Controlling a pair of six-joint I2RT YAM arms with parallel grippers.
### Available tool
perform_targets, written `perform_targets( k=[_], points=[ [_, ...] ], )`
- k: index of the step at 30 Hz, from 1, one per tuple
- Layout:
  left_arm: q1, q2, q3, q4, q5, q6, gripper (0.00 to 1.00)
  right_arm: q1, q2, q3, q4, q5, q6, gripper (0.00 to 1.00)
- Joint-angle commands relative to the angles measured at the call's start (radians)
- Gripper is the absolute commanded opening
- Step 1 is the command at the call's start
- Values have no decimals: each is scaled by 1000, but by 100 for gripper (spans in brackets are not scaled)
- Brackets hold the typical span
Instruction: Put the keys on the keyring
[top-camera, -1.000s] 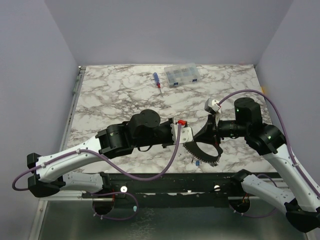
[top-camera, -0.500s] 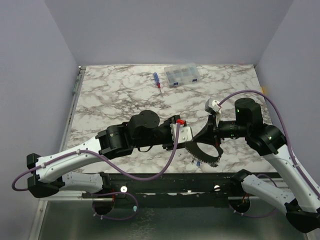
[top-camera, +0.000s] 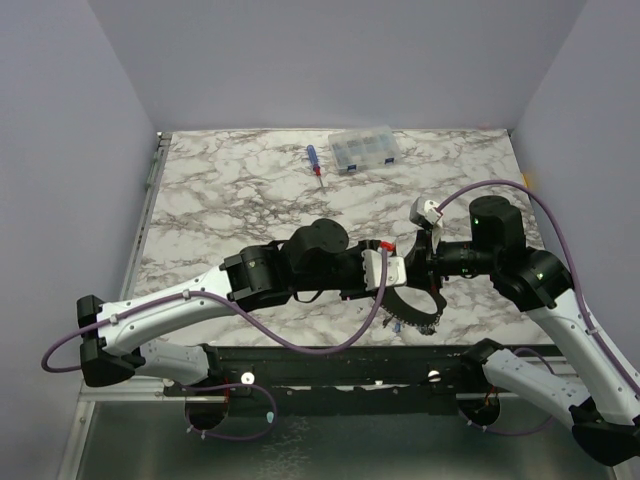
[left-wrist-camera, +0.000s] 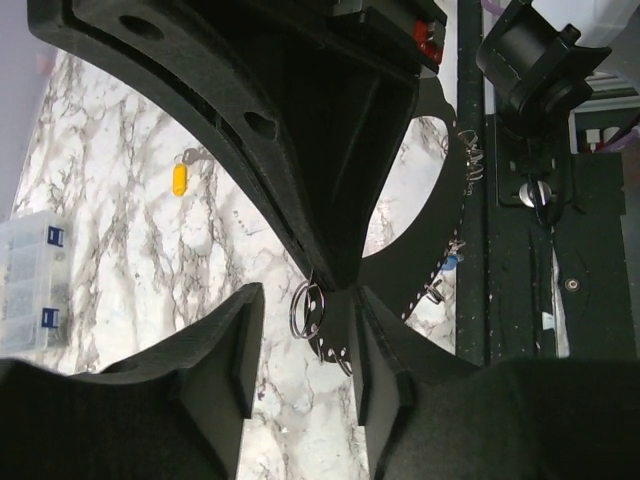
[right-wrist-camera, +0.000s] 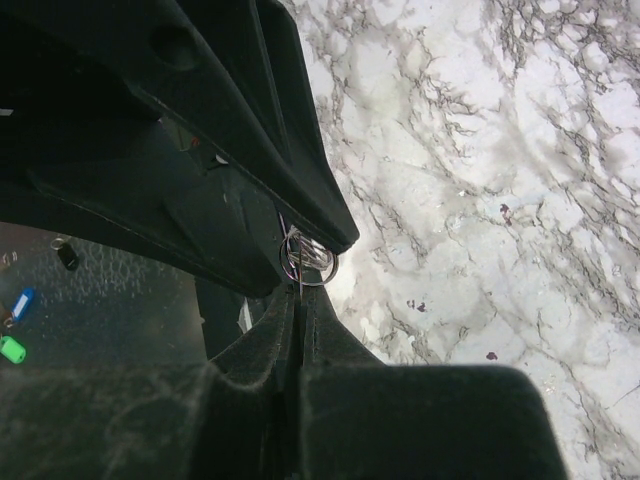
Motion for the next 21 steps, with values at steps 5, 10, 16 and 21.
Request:
perform_targets(
  k=[5,10,16,21],
  points=[
    [-1,16,58,-15,11,3,27,-2,-19,10,-16,7,10,1],
    [-1,11,61,-31,-2,0,13,-3,-24,12,-17,1,10,1],
    [-1,1,51,-44,-14,-1,0,-3,-35,9,-17,-17,12,1],
    [-1,-14,62,-42,-3,-24,0,-2,-50,-22,3,-24,16,1]
  ],
)
